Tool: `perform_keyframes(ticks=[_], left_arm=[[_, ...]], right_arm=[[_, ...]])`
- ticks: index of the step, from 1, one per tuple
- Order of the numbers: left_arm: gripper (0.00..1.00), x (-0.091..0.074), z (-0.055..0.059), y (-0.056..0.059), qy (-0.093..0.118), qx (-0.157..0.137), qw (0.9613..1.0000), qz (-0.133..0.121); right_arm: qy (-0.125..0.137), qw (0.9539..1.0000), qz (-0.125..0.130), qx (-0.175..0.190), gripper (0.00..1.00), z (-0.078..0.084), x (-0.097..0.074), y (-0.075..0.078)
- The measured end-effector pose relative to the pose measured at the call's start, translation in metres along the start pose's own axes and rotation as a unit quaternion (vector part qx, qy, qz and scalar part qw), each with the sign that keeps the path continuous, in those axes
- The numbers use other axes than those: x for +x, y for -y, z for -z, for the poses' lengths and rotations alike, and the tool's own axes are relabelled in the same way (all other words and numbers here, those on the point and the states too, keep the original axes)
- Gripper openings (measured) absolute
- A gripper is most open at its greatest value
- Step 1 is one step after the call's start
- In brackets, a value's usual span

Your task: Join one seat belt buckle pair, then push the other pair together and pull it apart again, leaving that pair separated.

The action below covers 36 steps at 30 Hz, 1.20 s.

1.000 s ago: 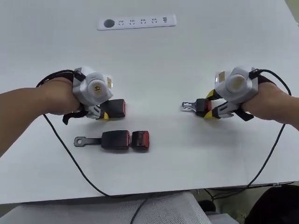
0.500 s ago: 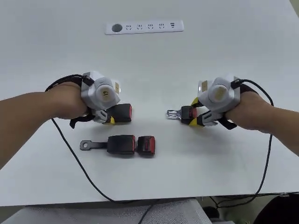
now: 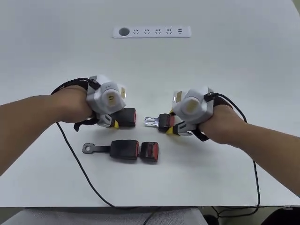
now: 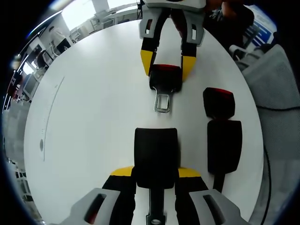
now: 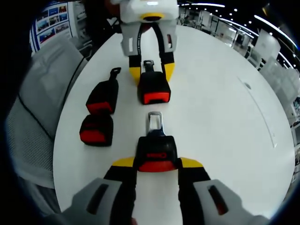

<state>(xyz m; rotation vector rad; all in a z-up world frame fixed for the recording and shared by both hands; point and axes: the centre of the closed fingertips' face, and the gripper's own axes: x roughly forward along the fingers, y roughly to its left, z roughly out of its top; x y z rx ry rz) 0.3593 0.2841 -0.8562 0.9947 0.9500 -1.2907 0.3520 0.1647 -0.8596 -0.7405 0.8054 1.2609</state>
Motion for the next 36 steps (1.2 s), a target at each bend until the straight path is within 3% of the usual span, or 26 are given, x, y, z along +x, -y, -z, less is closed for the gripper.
perform_keyframes(ticks=[7, 16, 24, 36], left_arm=[[0.32, 0.0, -0.001, 0.0, -0.008, 0.008, 0.9999, 0.003], [0.32, 0.001, -0.002, 0.0, -0.016, 0.021, 0.9996, 0.009], [0.32, 0.001, -0.002, 0.001, -0.003, 0.02, 0.9998, 0.006], [0.31, 0.002, -0.003, 0.002, -0.006, 0.038, 0.9992, 0.01]], right_arm=[[-0.002, 0.9999, -0.004, 0.012, 0.34, -0.012, 0.01, 0.005], [-0.009, 0.9999, -0.012, -0.007, 0.34, -0.017, 0.012, 0.0], [-0.001, 0.9998, -0.003, -0.019, 0.34, -0.027, 0.013, -0.002], [0.006, 0.9998, -0.015, -0.01, 0.32, -0.028, 0.019, -0.002]])
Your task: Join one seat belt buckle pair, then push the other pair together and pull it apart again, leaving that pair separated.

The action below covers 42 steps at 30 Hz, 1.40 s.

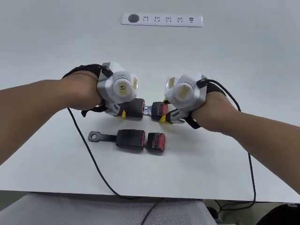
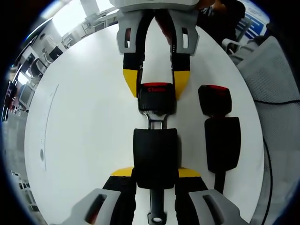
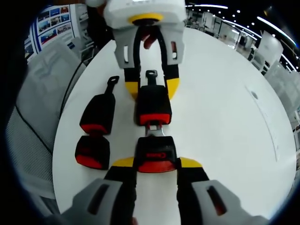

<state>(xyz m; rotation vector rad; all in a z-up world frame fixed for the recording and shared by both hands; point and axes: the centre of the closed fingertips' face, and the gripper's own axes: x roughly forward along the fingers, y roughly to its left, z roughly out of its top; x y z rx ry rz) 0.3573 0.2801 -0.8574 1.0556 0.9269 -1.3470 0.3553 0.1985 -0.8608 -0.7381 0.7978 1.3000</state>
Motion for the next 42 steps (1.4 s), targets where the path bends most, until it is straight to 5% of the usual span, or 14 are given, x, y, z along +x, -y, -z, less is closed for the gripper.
perform_keyframes(ticks=[7, 13, 31, 42], left_arm=[[0.31, 0.001, -0.001, -0.001, -0.011, 0.007, 0.9999, 0.009], [0.31, 0.0, 0.0, -0.001, 0.0, 0.001, 1.0, 0.009], [0.32, 0.001, 0.0, -0.002, -0.023, -0.017, 0.9995, 0.016], [0.32, 0.002, 0.0, -0.001, -0.032, -0.021, 0.9991, 0.017]], right_arm=[[-0.009, 1.0, 0.0, -0.002, 0.31, -0.004, 0.002, 0.001], [-0.014, 0.9999, 0.0, 0.002, 0.31, -0.014, 0.011, 0.002], [-0.004, 1.0, 0.0, 0.0, 0.33, -0.009, 0.006, 0.0], [-0.007, 0.9999, 0.001, -0.014, 0.34, 0.008, -0.006, 0.001]])
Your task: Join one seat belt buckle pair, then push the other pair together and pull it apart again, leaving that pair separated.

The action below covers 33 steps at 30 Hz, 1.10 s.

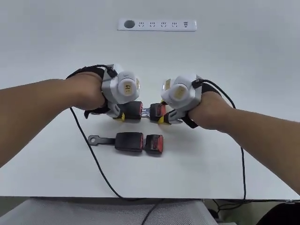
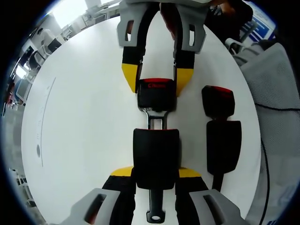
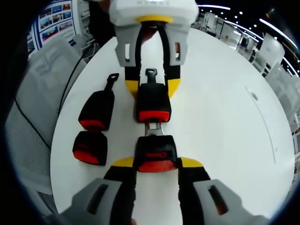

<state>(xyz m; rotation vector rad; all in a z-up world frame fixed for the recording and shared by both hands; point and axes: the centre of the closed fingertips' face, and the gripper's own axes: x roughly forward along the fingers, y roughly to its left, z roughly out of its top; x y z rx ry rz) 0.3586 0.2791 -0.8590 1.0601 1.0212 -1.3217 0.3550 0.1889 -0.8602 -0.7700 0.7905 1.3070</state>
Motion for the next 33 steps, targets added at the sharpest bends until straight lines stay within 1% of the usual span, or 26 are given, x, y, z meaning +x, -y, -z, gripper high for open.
perform_keyframes(ticks=[2, 5, 9, 12, 17, 21, 24, 25, 28, 29, 33], left_arm=[[0.32, 0.0, 0.0, 0.0, 0.002, -0.003, 1.0, 0.0], [0.32, 0.0, 0.0, 0.001, 0.005, -0.005, 1.0, -0.001], [0.32, 0.001, 0.002, -0.001, 0.005, -0.005, 1.0, -0.001], [0.32, 0.002, 0.001, -0.001, 0.001, -0.004, 1.0, 0.0], [0.32, 0.001, 0.001, 0.0, -0.002, -0.004, 1.0, -0.001], [0.32, 0.0, 0.001, 0.001, -0.002, -0.007, 1.0, -0.002], [0.32, 0.0, 0.001, 0.001, 0.0, -0.009, 1.0, -0.002], [0.32, 0.0, 0.001, 0.0, 0.0, -0.008, 1.0, -0.002], [0.32, 0.0, 0.001, 0.0, -0.003, -0.005, 1.0, -0.001], [0.32, 0.0, 0.0, 0.0, -0.005, -0.004, 1.0, -0.001], [0.32, 0.0, 0.0, 0.0, -0.01, -0.004, 0.9999, -0.002]], right_arm=[[-0.004, 1.0, 0.001, 0.0, 0.34, 0.003, -0.001, 0.0], [-0.004, 1.0, 0.002, 0.002, 0.34, 0.009, -0.005, -0.001], [-0.011, 0.9999, 0.003, 0.006, 0.35, 0.03, -0.017, -0.002], [-0.019, 0.9997, 0.006, 0.014, 0.35, 0.049, -0.028, -0.001], [-0.029, 0.9993, 0.012, 0.023, 0.35, 0.075, -0.044, -0.002], [-0.034, 0.9989, 0.013, 0.03, 0.35, 0.092, -0.056, -0.004], [-0.043, 0.9984, 0.015, 0.034, 0.35, 0.108, -0.066, -0.006], [-0.043, 0.9984, 0.015, 0.034, 0.35, 0.111, -0.069, -0.007], [-0.054, 0.9976, 0.018, 0.04, 0.35, 0.124, -0.08, -0.008], [-0.055, 0.9975, 0.019, 0.041, 0.35, 0.125, -0.081, -0.008], [-0.062, 0.9963, 0.022, 0.055, 0.35, 0.139, -0.093, -0.01]])
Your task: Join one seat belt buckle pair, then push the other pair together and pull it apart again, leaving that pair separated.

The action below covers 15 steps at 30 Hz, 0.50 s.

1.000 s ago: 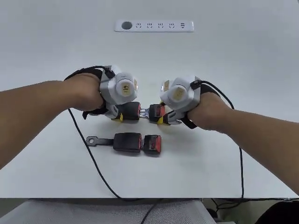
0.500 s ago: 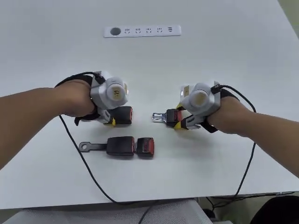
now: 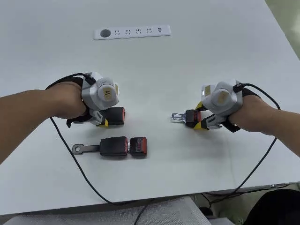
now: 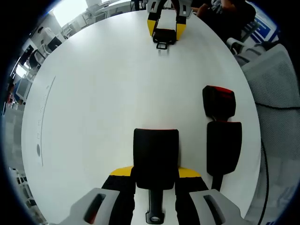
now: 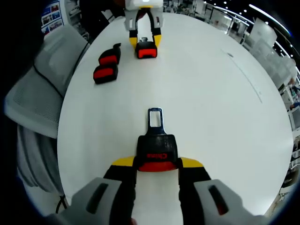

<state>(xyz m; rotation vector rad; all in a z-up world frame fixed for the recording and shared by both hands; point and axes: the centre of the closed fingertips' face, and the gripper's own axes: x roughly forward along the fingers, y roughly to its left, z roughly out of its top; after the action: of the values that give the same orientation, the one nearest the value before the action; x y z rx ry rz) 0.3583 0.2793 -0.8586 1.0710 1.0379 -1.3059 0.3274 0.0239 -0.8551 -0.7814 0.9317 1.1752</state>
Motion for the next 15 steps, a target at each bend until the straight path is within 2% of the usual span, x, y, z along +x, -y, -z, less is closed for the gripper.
perform_keyframes(ticks=[5, 15], left_arm=[[0.33, -0.0002, -0.0002, 0.0001, 0.0, -0.002, 1.0, -0.002], [0.33, -0.0008, -0.0004, -0.001, 0.001, -0.016, 0.9999, -0.004]], right_arm=[[-0.014, 0.9999, 0.0, 0.001, 0.35, 0.0095, -0.0043, 0.0009], [-0.041, 0.9991, 0.01, -0.002, 0.37, 0.0071, -0.0035, 0.0019]])
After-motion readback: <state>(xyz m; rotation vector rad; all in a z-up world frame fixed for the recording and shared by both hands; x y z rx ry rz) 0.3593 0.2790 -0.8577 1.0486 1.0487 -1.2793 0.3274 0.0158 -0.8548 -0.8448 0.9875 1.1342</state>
